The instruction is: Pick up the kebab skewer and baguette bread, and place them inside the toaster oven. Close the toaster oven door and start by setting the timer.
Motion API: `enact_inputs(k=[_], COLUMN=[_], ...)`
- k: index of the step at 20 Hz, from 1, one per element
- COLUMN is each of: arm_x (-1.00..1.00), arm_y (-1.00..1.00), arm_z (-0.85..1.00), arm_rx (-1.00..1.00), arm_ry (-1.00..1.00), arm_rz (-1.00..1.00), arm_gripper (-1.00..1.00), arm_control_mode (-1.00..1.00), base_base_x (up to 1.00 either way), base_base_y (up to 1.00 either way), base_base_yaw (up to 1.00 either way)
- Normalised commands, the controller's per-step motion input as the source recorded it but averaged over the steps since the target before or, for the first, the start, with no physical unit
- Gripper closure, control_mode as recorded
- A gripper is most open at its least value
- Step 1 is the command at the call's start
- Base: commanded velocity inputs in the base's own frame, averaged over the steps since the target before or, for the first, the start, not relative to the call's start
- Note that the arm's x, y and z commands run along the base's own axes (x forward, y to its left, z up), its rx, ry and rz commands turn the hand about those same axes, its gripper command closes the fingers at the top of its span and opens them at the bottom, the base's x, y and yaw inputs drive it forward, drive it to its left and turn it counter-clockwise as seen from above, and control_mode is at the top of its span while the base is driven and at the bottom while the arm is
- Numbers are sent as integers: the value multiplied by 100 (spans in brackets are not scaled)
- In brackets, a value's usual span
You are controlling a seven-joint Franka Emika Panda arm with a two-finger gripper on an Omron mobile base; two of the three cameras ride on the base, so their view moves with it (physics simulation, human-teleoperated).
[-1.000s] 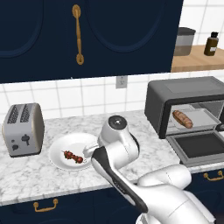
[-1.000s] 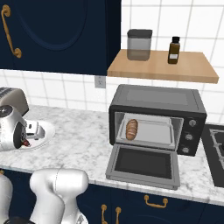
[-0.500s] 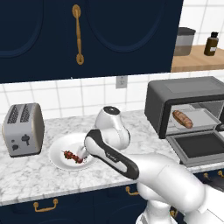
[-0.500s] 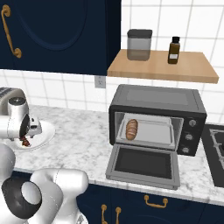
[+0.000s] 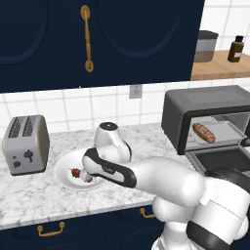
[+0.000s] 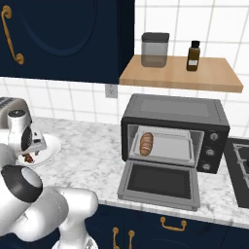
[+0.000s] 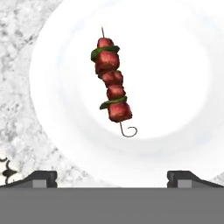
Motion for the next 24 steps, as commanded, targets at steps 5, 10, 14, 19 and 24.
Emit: enact_inputs(k=[5, 10, 14, 19, 24], arm_x=[38, 49, 33, 4, -5], arm_y=[18, 19, 16, 18, 6], arm_z=[-40, -29, -25, -15, -17], arm_rx=[-4, -1, 0, -1, -2], arm_ry=[6, 11, 13, 3, 0], arm_rz=[1, 2, 1, 1, 0], arm_gripper=[-100, -100, -100, -100, -100], arm_control_mode=[-100, -100, -100, -100, -100], base_base_x=[0, 0, 0, 0, 0], base_base_y=[0, 0, 0, 0, 0], base_base_yaw=[0, 0, 0, 0, 0])
